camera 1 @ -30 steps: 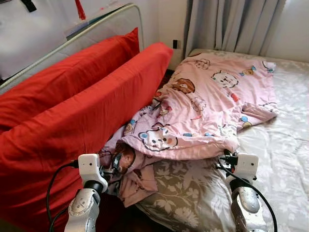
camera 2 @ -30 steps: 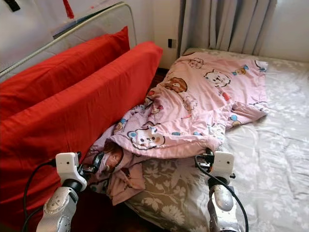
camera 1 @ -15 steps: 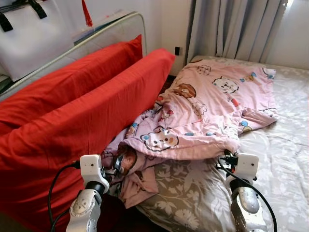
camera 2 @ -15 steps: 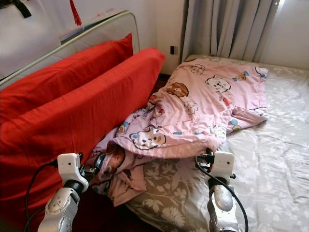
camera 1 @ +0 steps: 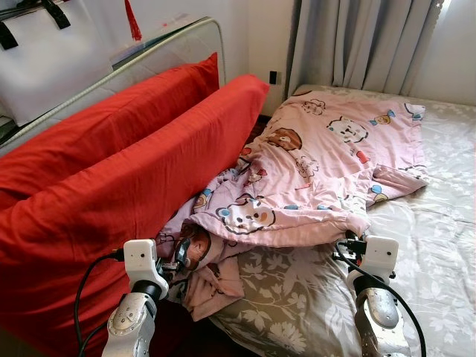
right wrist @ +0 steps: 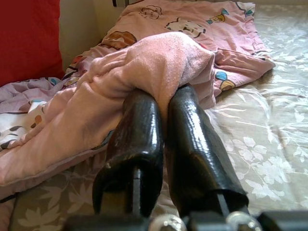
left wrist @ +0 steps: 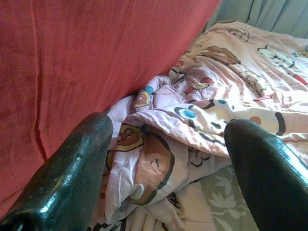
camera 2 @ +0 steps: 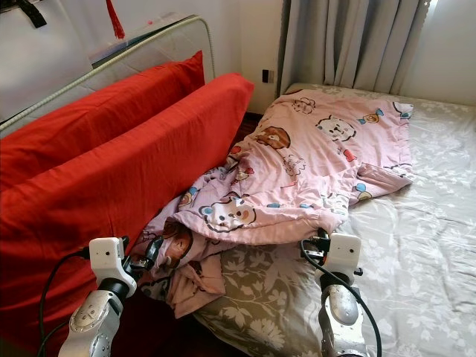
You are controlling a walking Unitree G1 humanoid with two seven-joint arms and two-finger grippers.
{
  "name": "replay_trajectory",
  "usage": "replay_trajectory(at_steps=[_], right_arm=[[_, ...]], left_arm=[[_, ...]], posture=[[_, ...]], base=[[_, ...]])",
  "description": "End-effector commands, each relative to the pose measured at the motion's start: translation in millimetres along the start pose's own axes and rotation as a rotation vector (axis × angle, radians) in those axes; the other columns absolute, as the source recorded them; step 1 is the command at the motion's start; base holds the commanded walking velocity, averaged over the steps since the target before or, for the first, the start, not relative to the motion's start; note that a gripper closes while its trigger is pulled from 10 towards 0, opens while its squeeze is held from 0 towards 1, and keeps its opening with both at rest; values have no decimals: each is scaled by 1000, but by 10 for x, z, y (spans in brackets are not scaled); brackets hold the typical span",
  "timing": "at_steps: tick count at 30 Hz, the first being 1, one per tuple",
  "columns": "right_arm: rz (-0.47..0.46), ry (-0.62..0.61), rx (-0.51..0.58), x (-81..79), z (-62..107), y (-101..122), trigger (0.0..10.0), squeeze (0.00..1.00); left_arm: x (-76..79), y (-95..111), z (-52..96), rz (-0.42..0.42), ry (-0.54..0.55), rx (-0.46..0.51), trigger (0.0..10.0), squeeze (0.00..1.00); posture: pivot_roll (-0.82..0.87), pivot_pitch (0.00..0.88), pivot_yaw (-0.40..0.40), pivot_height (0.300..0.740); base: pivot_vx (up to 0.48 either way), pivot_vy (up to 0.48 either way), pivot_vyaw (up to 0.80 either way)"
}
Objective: Clean up the room
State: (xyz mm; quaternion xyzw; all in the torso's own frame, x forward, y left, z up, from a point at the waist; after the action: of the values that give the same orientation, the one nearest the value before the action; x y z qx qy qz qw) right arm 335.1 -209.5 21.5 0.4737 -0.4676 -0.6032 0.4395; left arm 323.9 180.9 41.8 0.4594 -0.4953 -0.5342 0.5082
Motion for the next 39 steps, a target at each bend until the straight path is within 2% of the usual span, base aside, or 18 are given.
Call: replay_trajectory(at_steps=[1,18,39], right_arm=[[-1,-3,-10,-7,15,-29,10000,0],[1,-15,-16,24,26,-41,10000,0],[0,-14,-23,11,38,-61,10000,0]], left_arm=[[-28,1,25,-19,-1,2,10000,0],[-30,-1,48,-22,1,2,10000,0],[-46,-8,72,-21,11,0,10000,0]], posture=[[-24,4,43,740],[-19,25,41,740],[-15,38,40,740]], base=[[0,0,0],[0,0,0],[0,-278,0]])
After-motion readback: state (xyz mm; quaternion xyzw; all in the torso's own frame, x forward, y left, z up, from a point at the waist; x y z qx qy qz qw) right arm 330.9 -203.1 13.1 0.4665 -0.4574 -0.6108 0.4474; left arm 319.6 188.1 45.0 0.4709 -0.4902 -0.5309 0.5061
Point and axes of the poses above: a point about 5 cm out from each wrist's last joint towards the gripper, its own z axis pointing back from the gripper into the wrist, its own y axis along the axis of the wrist's last joint, x = y × z, the point moved 6 cm from there along -z, pointing out of the wrist towards the gripper, and after that the axes turned 7 degrees about -z, right-handed, at the moved point
